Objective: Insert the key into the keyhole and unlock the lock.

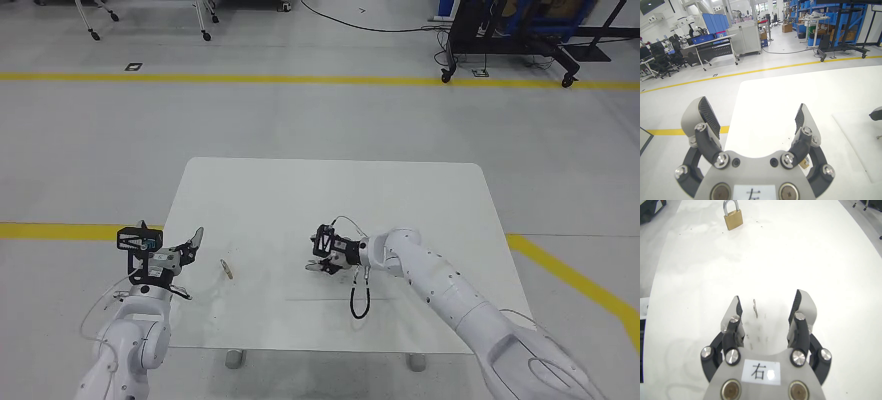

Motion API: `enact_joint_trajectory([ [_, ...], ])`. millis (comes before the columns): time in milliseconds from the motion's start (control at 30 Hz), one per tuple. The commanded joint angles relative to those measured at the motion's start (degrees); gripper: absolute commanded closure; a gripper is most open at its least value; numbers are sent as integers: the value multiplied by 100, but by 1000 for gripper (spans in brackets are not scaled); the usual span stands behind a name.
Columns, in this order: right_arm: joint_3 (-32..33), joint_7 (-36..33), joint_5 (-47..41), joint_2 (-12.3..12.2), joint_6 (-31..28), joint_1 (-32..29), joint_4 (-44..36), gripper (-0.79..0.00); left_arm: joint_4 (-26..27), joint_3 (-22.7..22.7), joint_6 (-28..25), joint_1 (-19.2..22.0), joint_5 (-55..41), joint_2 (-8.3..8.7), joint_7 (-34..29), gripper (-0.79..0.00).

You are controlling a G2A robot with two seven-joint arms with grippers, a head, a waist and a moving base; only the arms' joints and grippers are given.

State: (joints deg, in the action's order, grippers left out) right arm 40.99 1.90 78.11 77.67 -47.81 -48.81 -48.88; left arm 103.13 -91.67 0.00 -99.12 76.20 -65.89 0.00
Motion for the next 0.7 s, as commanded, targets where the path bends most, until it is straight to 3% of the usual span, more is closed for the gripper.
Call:
enact_joint_trajectory([
  [0,-77,12,-42,58,-102,115,198,-296,0,0,0,0,0,0,0,-785],
  [33,-121,42,-70,93,-132,159,282,-240,0,0,0,0,0,0,0,-785],
  [67,-155,89,-98,124,-178,205,367,-89,0,0,0,0,0,0,0,-785],
  [100,-185,118,-92,150,-183,252,456,0,0,0,0,0,0,0,0,-785],
  [333,-334,536,175,219,-364,451,734,0,0,0,0,0,0,0,0,-785],
  [500,-321,1182,838,106,200,328,400,0,0,0,0,0,0,0,0,-785],
  [667,-258,1250,1121,9,327,212,48,0,0,0,0,0,0,0,0,-785],
])
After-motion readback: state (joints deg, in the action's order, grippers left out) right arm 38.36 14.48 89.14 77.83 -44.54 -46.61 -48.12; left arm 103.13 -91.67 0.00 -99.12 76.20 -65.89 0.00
